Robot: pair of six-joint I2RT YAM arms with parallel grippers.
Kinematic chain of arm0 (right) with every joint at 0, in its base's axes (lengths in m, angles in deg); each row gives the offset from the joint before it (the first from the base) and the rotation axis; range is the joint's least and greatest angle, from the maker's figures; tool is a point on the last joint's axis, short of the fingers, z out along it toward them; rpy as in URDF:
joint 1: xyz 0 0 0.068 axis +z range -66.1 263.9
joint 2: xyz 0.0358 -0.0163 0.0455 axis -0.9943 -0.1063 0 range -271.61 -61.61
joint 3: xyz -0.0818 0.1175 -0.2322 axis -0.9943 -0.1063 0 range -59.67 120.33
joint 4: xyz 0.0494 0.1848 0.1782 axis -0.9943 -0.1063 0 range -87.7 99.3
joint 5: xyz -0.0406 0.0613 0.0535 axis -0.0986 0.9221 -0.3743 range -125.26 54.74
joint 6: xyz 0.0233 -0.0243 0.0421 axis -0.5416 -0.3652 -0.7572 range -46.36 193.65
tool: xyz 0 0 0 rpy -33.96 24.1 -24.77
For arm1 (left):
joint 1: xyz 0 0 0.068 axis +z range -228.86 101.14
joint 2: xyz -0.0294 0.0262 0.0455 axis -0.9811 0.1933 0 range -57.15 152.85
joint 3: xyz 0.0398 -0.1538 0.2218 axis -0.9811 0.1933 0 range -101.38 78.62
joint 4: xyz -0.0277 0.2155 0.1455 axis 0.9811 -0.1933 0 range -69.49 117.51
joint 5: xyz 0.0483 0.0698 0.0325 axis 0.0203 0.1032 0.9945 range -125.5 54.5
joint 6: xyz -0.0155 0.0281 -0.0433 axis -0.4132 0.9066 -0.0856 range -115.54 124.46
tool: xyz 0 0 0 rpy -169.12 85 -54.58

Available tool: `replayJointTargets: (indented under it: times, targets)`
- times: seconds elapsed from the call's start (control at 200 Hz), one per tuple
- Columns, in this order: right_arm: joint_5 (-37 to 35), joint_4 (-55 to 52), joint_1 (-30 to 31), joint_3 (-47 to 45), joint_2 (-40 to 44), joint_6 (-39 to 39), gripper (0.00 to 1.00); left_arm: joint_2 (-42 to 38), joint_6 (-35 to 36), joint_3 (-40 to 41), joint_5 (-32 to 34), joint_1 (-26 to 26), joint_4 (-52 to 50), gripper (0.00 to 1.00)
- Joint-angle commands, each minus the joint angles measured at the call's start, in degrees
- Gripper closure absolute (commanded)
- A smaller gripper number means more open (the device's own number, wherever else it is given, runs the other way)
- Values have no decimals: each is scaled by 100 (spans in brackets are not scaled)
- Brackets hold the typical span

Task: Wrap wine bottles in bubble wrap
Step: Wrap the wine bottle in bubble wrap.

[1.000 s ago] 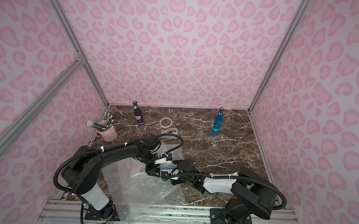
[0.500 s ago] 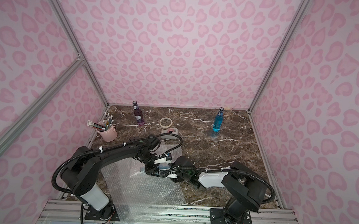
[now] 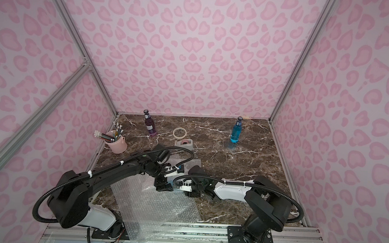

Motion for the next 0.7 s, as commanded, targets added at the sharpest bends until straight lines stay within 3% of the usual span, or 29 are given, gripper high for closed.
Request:
replayJointTargets:
  times: [0.0, 0.195, 0.46, 0.695]
  targets:
    - [362, -258, -27, 187, -87, -270, 65, -433, -77, 158, 544, 21, -459, 14]
    - [1083, -602, -200, 464, -154, -619, 64, -1661, -396, 789, 1546, 148, -506, 13]
    - [2089, -1759, -568, 1410, -856, -807, 61, -3456, -372, 1736, 1219, 89, -24, 12]
    - [2845, -2612, -832, 2151, -1484, -1250, 58, -3475, 394, 2398, 2382, -986, 1013, 13]
